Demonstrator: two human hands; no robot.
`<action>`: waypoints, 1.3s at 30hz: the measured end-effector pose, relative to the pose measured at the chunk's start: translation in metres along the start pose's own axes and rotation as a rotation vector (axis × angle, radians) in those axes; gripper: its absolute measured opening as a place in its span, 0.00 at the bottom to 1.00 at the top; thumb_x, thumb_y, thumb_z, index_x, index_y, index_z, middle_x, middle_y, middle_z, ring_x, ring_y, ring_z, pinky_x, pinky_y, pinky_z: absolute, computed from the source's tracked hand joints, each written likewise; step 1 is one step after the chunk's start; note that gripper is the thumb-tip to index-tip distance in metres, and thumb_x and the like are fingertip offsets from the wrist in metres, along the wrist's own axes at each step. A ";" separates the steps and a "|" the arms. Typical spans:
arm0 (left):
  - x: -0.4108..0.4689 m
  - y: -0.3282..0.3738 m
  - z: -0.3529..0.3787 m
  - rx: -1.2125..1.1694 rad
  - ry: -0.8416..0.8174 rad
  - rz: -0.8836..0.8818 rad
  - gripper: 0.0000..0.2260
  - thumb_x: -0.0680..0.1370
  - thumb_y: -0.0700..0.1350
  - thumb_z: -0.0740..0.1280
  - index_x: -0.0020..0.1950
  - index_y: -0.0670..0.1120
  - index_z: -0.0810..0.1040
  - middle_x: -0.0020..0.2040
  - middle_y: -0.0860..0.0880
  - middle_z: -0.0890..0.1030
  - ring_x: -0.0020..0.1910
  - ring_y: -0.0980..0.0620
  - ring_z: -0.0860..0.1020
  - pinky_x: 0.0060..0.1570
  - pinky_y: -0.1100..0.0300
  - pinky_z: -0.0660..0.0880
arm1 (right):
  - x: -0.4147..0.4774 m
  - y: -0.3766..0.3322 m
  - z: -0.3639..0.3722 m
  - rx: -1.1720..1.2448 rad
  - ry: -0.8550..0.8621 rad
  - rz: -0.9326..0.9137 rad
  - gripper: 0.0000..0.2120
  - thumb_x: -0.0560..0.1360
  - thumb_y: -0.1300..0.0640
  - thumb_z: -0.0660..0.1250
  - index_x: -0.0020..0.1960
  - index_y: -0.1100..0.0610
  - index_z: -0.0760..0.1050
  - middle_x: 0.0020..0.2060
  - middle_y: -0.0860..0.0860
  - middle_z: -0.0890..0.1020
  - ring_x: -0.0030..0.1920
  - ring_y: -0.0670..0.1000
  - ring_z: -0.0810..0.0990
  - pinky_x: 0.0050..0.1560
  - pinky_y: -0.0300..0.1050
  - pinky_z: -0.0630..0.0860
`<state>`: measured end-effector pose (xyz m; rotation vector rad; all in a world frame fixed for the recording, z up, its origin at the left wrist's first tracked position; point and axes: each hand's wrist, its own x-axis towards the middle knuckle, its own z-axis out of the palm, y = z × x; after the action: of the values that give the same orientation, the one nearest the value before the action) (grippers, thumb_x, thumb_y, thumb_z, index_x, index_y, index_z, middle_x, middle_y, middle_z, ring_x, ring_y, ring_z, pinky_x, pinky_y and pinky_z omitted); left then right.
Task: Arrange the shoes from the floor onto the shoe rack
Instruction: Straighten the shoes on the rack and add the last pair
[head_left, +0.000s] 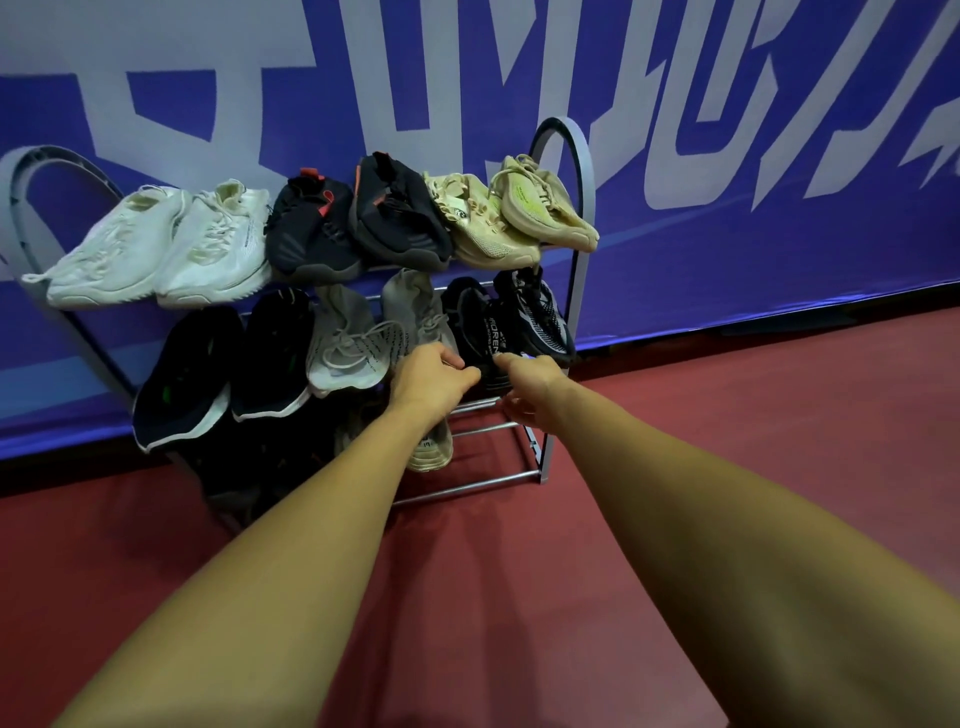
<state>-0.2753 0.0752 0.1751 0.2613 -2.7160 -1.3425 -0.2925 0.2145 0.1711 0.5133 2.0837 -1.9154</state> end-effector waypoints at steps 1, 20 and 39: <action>0.000 -0.002 -0.001 0.003 -0.001 0.007 0.07 0.71 0.49 0.73 0.45 0.49 0.80 0.41 0.52 0.82 0.44 0.51 0.80 0.43 0.60 0.73 | 0.002 0.000 0.004 0.032 0.012 0.016 0.12 0.78 0.49 0.67 0.55 0.56 0.70 0.45 0.53 0.77 0.33 0.51 0.77 0.31 0.42 0.74; -0.024 0.009 -0.028 -0.437 -0.174 -0.162 0.12 0.76 0.52 0.67 0.50 0.45 0.81 0.52 0.44 0.85 0.45 0.50 0.84 0.41 0.58 0.78 | -0.030 -0.013 0.005 0.394 -0.215 0.256 0.09 0.75 0.55 0.66 0.51 0.57 0.71 0.36 0.49 0.74 0.26 0.44 0.74 0.28 0.33 0.68; -0.056 -0.013 -0.120 -0.792 -0.461 -0.417 0.11 0.73 0.53 0.67 0.43 0.46 0.82 0.38 0.48 0.84 0.33 0.52 0.82 0.33 0.62 0.78 | -0.056 -0.021 0.016 0.521 -0.115 0.024 0.18 0.73 0.49 0.73 0.58 0.58 0.79 0.40 0.52 0.82 0.29 0.47 0.74 0.30 0.38 0.62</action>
<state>-0.1992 -0.0151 0.2371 0.4994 -2.2139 -2.7445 -0.2513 0.1928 0.2126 0.5101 1.4895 -2.4104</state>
